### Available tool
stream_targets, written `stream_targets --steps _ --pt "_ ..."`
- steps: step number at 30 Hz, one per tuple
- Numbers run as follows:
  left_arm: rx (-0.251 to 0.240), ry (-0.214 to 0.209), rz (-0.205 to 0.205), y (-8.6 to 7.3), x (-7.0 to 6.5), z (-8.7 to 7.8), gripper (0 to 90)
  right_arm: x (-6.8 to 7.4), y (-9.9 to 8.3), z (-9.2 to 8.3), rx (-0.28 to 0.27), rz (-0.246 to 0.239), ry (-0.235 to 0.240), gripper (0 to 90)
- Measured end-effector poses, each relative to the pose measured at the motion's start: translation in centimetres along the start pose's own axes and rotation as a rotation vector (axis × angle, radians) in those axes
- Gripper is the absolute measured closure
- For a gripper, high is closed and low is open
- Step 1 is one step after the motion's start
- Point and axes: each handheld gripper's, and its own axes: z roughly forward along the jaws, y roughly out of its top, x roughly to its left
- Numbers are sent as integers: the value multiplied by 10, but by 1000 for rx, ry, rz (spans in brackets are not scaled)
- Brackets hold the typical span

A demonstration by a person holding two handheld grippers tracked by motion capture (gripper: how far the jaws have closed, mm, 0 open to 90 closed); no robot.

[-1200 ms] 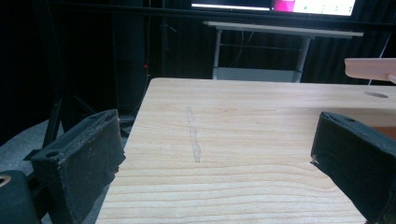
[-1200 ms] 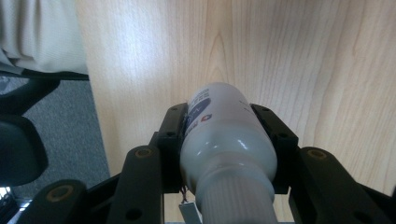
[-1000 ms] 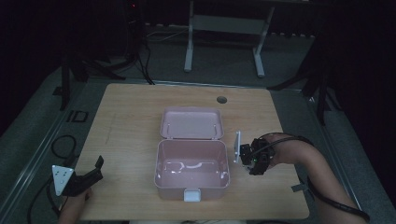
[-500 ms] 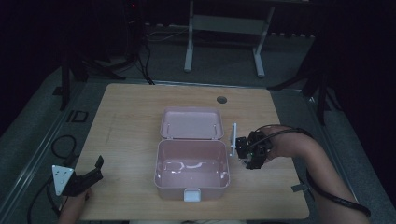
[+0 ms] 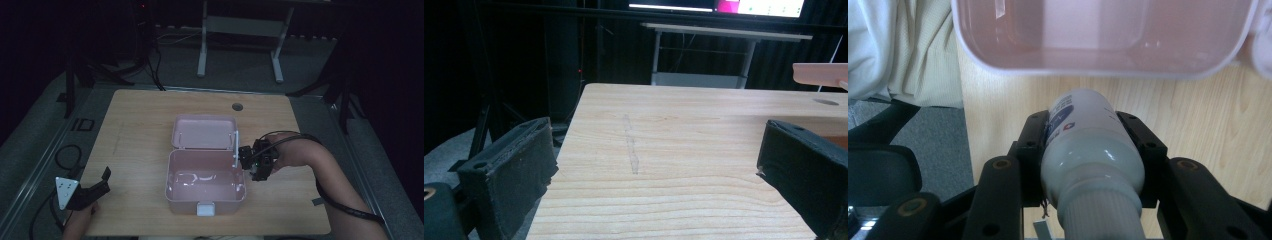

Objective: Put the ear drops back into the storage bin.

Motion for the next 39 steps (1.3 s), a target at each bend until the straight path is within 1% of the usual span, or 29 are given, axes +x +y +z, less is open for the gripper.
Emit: stream_targets --steps 1,2,14,20,23,30,31,34,35,37,39 --pt "0 -1 0 0 0 0 24 0 3 -1 -1 -9 -1 594" --pt "0 -1 0 0 0 0 24 0 9 -2 -11 -29 -1 594" --pt "-1 -5 -3 0 0 0 24 0 40 0 -12 -94 10 594" --pt "-1 -7 -3 0 1 0 23 0 56 5 -10 -124 17 594" --pt "-1 -7 -3 0 1 0 24 0 58 7 -9 -125 21 594" --pt "-1 -7 -3 0 1 0 24 -2 63 17 5 -132 30 594" --pt "-1 -7 -3 0 1 0 24 -1 64 23 8 -139 39 593" --pt "0 -7 -3 0 1 0 24 0 65 33 21 -154 52 594" --pt "1 -7 -3 0 1 0 24 0 66 37 27 -151 54 593" --pt "0 -7 -4 0 1 0 23 -1 68 44 35 -155 49 593" --pt "0 -5 -3 0 1 0 24 -2 70 52 35 -146 44 593"
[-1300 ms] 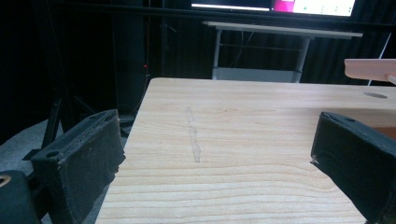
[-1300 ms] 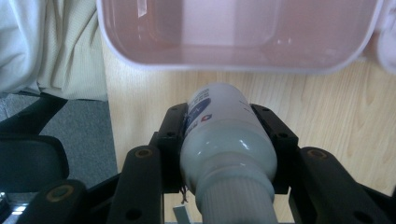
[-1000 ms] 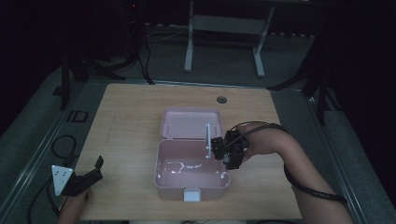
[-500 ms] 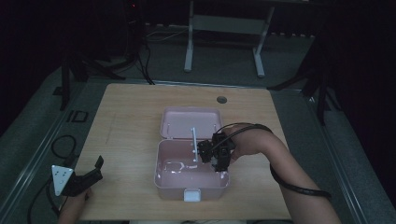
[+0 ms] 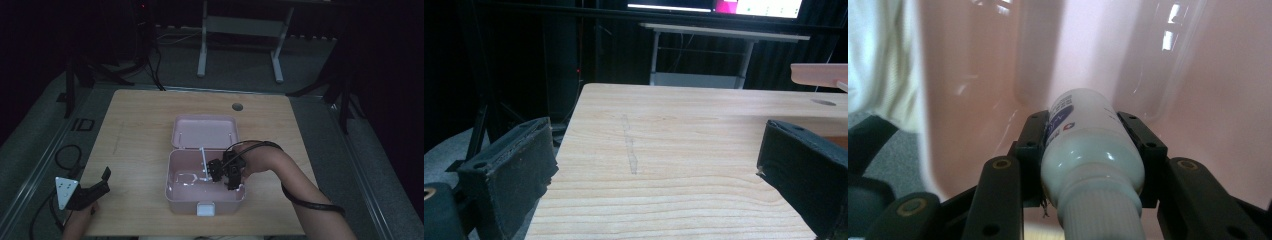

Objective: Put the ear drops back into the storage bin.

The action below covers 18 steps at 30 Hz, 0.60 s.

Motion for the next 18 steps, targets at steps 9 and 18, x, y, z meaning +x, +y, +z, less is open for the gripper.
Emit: stream_targets --steps 9,18 --pt "1 -1 -1 0 0 0 23 -2 8 28 38 -48 6 593" --pt "1 0 -3 0 0 0 24 -5 12 50 84 -77 15 592"
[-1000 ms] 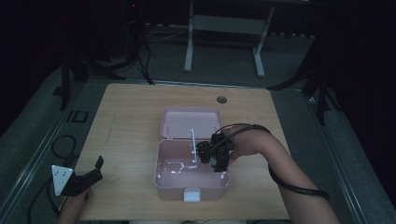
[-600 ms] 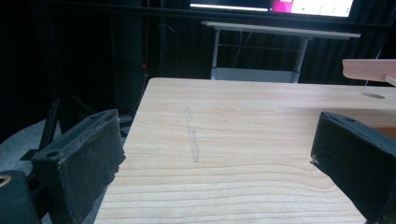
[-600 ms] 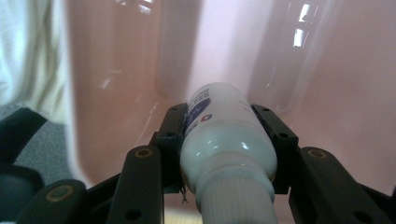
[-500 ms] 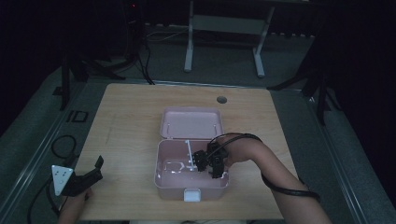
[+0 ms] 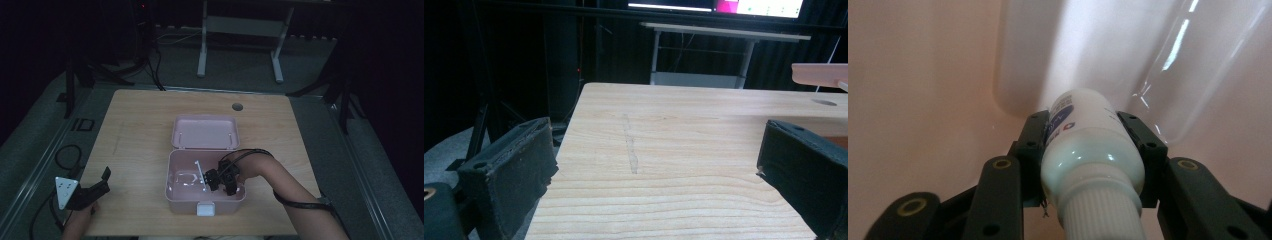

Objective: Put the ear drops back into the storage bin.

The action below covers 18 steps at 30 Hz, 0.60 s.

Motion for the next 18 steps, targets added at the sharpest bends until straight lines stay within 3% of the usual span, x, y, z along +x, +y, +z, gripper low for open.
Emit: stream_targets --steps 18 --pt "1 -1 1 0 0 0 24 1 7 18 29 -6 3 587"
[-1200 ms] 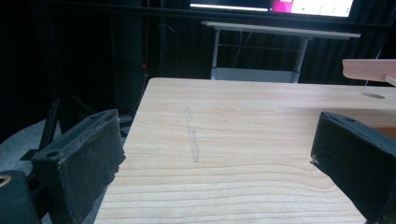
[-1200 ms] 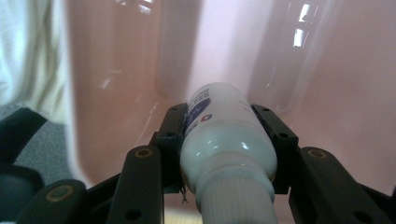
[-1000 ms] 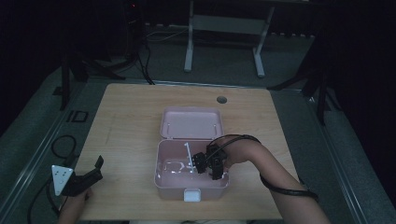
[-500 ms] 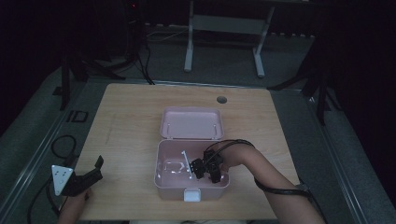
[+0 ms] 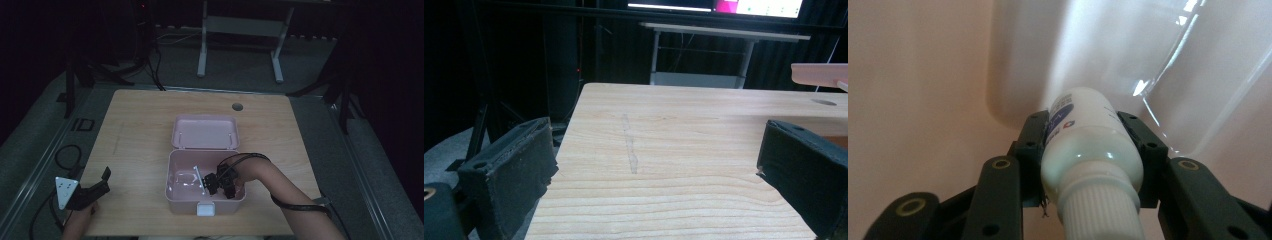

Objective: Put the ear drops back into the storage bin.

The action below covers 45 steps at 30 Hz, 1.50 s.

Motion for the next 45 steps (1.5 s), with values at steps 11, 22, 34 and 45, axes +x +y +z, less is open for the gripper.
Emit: stream_targets --steps 11,22,34,45 --pt "-1 0 0 0 0 0 24 0 -2 -7 -27 12 -1 566" --pt "1 0 -1 0 0 0 24 0 -16 -39 -87 43 -56 548" --pt "2 2 0 0 0 0 24 11 -41 -93 -234 67 -123 506" --pt "-3 5 -7 0 0 0 24 16 -65 -111 -298 167 -144 318"
